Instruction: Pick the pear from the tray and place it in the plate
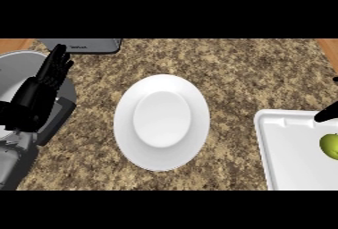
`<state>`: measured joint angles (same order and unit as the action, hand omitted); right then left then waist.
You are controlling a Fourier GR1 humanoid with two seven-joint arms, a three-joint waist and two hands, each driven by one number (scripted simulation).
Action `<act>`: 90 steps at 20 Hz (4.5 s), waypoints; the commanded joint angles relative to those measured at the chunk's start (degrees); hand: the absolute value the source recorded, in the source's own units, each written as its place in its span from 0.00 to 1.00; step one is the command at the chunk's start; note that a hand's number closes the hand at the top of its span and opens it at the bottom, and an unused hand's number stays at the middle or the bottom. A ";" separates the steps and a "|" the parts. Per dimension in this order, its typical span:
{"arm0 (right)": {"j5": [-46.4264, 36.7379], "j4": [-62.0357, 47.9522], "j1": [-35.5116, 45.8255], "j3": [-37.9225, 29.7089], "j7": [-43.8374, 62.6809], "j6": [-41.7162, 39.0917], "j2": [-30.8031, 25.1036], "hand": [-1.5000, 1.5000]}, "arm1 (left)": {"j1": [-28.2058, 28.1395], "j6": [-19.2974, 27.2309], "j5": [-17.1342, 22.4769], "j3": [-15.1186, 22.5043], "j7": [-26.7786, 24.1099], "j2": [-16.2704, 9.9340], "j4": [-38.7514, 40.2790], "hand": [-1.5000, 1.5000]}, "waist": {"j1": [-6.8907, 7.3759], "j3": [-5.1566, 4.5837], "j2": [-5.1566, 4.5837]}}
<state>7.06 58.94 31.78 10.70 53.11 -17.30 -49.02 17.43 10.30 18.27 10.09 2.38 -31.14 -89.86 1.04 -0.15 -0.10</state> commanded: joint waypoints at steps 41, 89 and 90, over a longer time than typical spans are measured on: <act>-11.33 -9.94 -10.19 3.64 -5.17 -5.71 7.51 1.00 | -5.19 -6.02 -8.39 -6.70 -0.93 6.96 -1.90 0.50 | -1.10 0.14 0.14; -46.47 47.14 1.27 22.96 -2.76 21.55 37.59 1.00 | 0.10 -10.43 -8.83 -11.73 6.39 8.35 -2.79 0.50 | -0.09 0.12 0.00; -47.04 43.14 4.96 24.07 -0.31 20.95 41.17 1.00 | -1.11 -10.18 -10.38 -10.47 1.06 10.35 1.18 0.50 | 0.09 0.07 -0.16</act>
<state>-39.05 112.11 28.89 34.16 51.05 4.41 -16.44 16.30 0.81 8.21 0.08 5.89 -21.56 -91.10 1.00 -0.07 -0.11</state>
